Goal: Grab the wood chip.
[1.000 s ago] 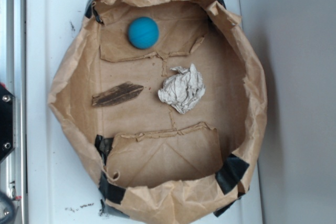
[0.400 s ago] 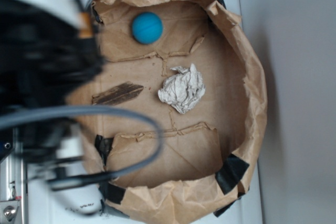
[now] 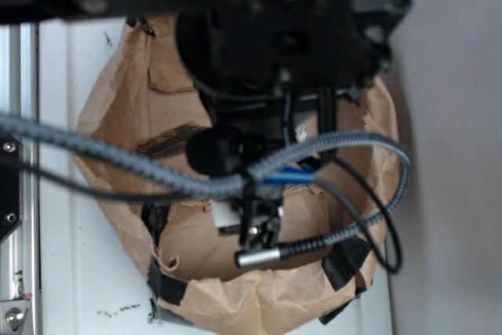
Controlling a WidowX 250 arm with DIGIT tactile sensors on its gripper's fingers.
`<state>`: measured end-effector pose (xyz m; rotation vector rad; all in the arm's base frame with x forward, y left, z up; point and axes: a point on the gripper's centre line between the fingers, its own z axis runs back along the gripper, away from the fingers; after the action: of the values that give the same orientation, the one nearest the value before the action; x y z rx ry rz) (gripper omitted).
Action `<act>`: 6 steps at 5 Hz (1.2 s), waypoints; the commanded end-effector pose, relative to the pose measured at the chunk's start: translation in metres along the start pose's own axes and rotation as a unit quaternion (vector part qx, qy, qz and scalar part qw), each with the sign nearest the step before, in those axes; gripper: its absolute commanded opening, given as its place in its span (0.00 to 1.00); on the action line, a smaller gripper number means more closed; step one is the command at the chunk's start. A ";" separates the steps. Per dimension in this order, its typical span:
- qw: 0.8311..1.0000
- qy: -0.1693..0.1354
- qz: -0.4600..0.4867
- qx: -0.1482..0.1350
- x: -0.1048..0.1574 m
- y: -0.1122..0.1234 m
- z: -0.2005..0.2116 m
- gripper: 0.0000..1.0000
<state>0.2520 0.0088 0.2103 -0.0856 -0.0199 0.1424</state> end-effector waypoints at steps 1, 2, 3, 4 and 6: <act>0.997 -0.063 0.006 0.035 0.012 0.028 -0.032 1.00; 0.996 -0.067 0.002 0.059 0.008 0.047 -0.079 1.00; 0.997 -0.036 -0.004 0.062 0.000 0.062 -0.102 1.00; 0.998 -0.006 0.001 0.060 -0.003 0.075 -0.121 1.00; 0.998 0.028 0.005 0.049 0.000 0.080 -0.158 1.00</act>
<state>0.2420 0.0668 0.0383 -0.0038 0.0790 0.1403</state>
